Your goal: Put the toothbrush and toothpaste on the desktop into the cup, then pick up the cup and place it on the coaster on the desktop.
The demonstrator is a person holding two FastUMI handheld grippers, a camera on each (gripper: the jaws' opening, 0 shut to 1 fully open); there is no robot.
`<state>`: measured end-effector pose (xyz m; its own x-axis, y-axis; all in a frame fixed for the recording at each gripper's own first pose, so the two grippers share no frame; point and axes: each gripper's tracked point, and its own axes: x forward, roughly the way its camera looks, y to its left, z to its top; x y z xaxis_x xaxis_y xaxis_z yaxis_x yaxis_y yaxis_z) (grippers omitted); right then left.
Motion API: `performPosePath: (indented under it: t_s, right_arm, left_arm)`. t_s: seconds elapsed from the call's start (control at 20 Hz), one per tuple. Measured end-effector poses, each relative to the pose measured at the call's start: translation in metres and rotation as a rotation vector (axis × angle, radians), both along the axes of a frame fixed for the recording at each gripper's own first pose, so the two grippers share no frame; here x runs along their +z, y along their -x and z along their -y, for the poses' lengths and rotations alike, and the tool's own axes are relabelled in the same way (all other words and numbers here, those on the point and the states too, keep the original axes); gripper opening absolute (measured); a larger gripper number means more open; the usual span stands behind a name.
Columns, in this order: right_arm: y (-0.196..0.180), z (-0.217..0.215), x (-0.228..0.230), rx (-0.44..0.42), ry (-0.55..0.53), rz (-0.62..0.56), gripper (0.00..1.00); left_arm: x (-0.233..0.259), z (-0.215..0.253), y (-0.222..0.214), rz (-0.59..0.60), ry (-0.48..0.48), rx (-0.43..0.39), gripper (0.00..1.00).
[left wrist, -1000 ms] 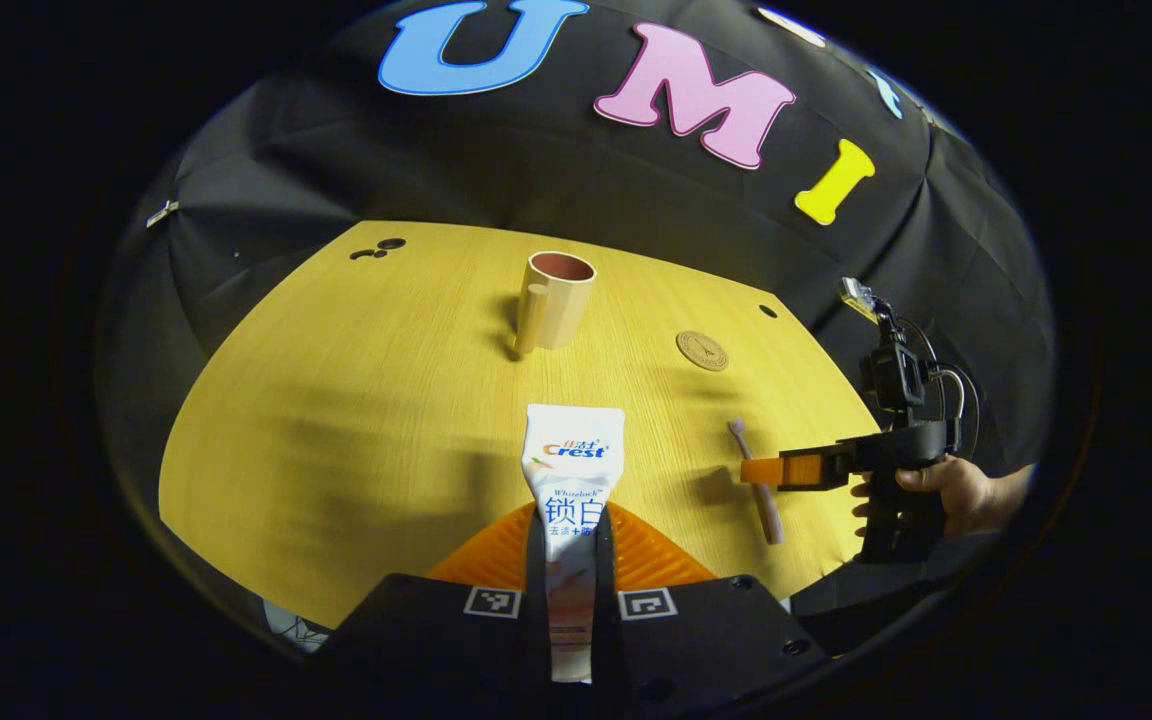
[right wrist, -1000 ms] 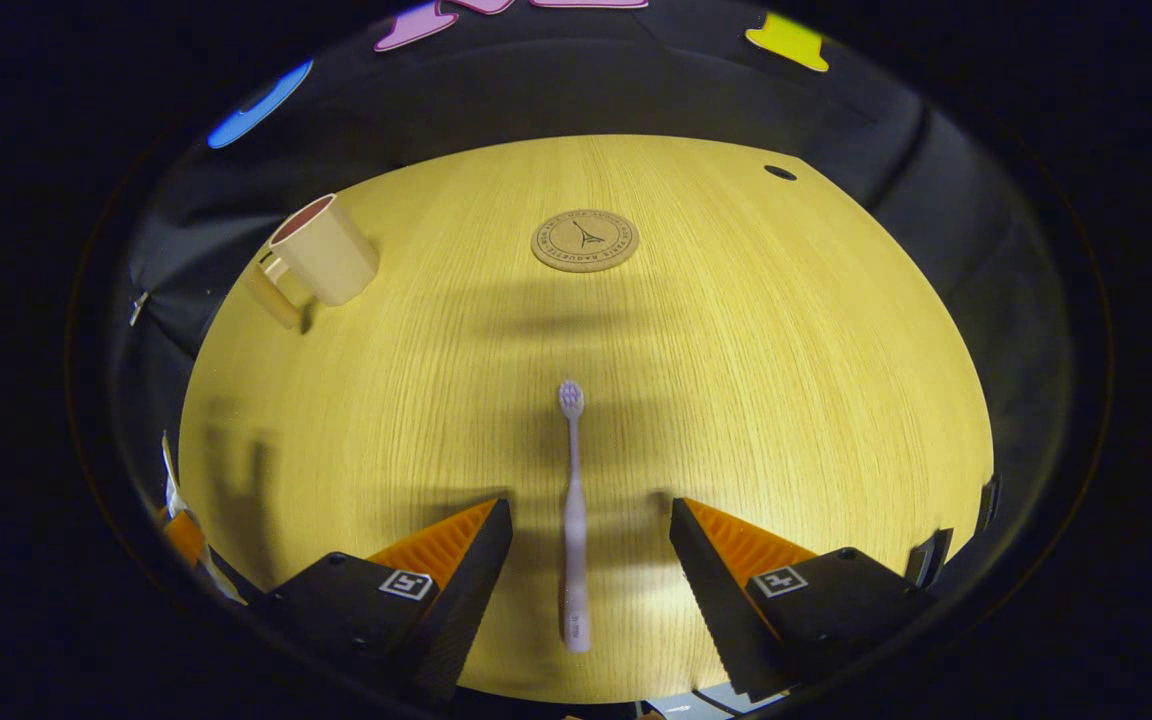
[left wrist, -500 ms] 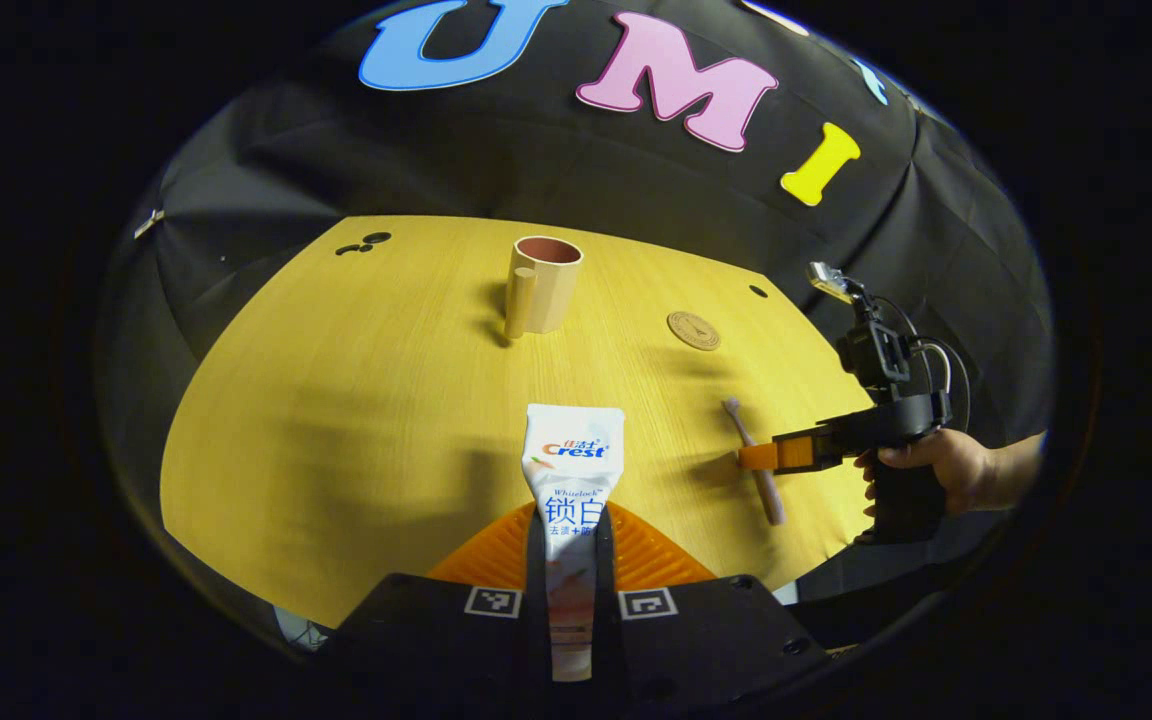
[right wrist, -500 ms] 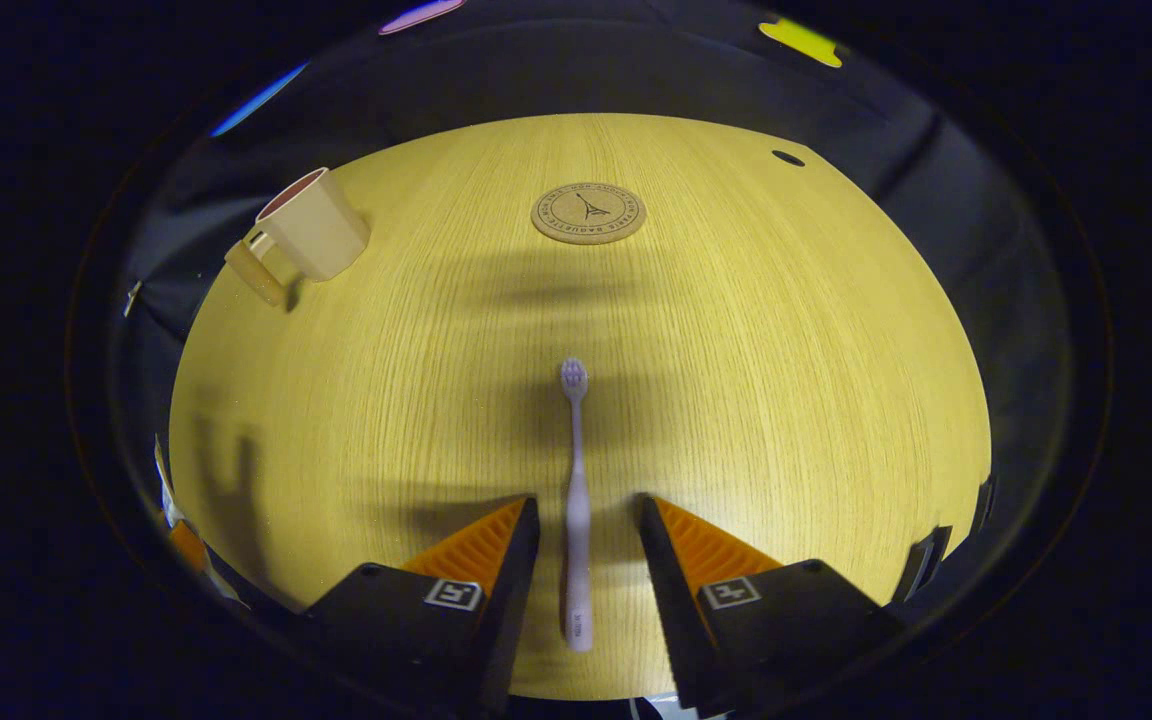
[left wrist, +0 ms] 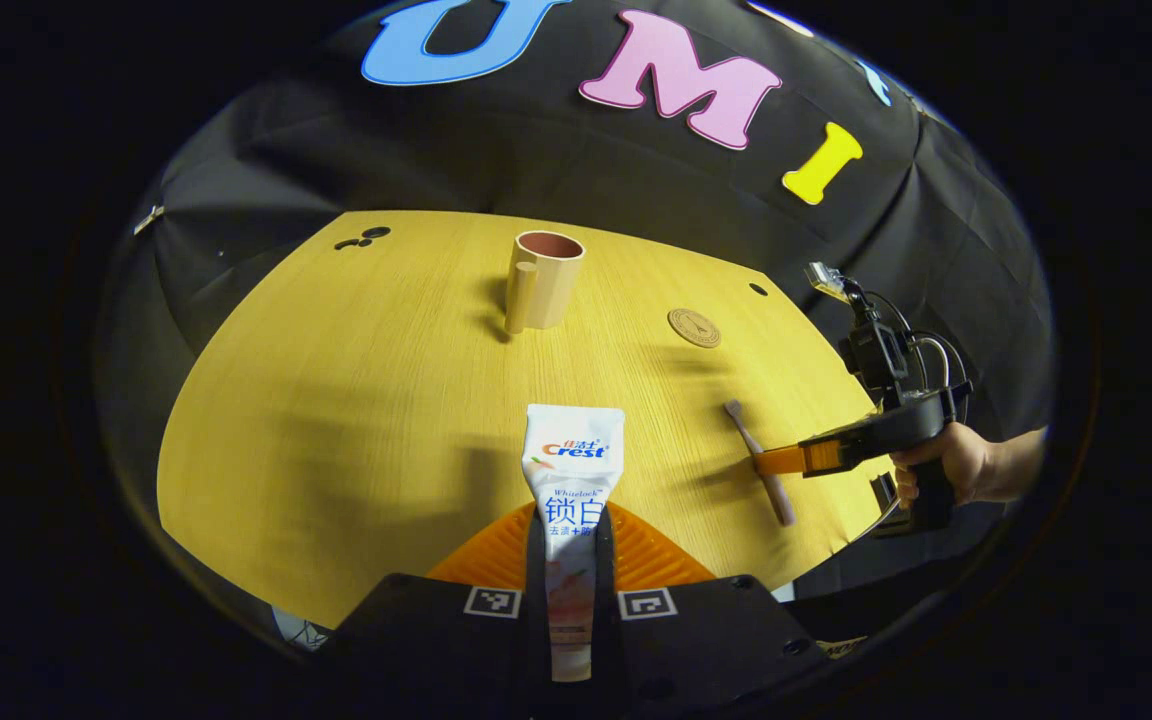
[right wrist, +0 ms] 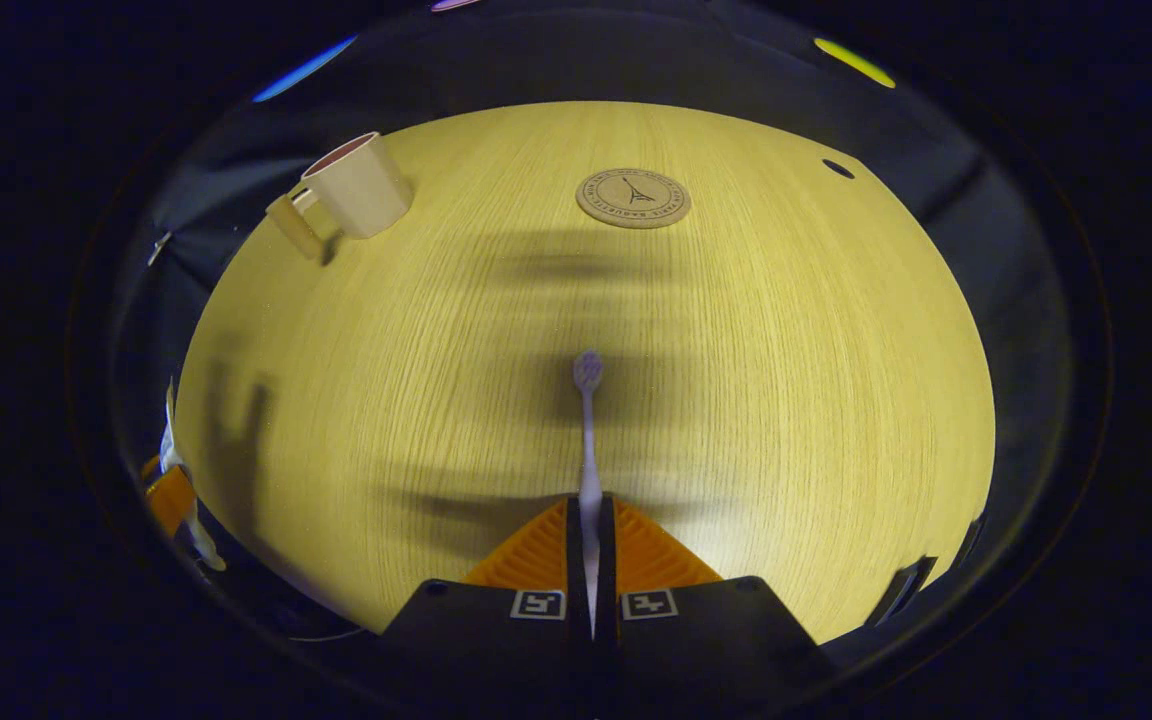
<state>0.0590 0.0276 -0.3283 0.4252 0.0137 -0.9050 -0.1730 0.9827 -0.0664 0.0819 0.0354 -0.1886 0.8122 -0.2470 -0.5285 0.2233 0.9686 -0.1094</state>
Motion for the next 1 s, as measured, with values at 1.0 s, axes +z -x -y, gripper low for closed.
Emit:
performPosePath:
  t_s: [1.0]
  right_arm:
    - [0.028, 0.015, 0.105, -0.040, -0.158, 0.171, 0.05]
  left_arm:
    - [0.149, 0.000, -0.114, 0.273, 0.157, -0.017, 0.21]
